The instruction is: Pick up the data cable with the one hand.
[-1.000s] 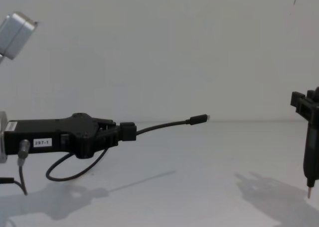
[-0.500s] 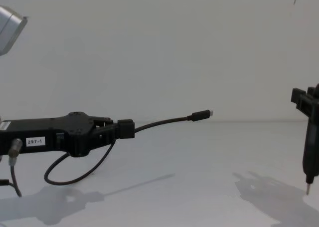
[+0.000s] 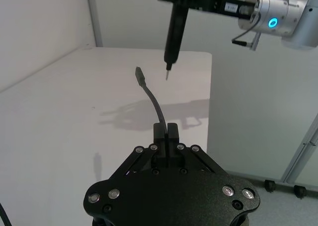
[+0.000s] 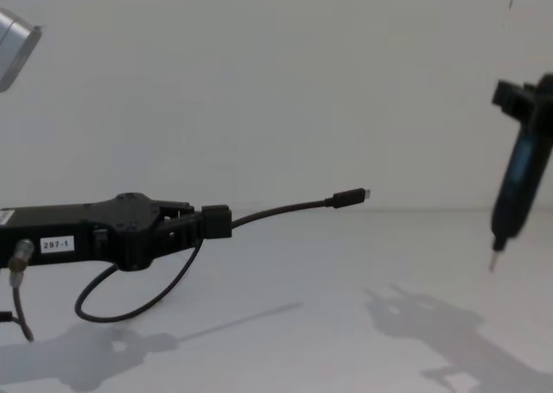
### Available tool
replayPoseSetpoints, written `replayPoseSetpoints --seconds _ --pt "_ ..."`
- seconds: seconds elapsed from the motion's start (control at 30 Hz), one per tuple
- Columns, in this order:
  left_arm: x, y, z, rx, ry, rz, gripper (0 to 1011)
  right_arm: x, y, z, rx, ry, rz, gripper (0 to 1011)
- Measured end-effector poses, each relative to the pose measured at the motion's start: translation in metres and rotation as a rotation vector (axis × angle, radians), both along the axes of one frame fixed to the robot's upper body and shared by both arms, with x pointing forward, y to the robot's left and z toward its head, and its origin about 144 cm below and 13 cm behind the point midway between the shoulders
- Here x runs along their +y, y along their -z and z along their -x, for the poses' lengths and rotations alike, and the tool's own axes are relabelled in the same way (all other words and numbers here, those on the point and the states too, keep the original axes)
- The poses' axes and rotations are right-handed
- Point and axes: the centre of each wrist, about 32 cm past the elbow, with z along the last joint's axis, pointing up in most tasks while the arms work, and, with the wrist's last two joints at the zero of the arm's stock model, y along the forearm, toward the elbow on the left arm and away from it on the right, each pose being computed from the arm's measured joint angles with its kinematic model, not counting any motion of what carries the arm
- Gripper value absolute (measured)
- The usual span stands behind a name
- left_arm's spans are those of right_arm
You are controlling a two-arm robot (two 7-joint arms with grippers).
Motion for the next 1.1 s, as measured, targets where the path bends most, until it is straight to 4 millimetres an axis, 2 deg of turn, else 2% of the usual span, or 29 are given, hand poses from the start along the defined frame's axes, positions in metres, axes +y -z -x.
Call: replayPoseSetpoints --seconds 0.33,0.53,1.1 --pt "0.0 0.0 0.0 0.002 0.002 0.002 38 0.015 -0.026 -0.016 -0.085 -0.092 -0.132 251" --pt "0.0 0.0 0.001 0.002 0.003 0.003 38 0.023 -0.036 -0.024 -0.11 -0.134 -0.179 251" --pt "0.0 0.0 0.001 0.003 0.004 0.004 38 0.037 -0.039 -0.033 -0.08 -0.19 -0.247 251"
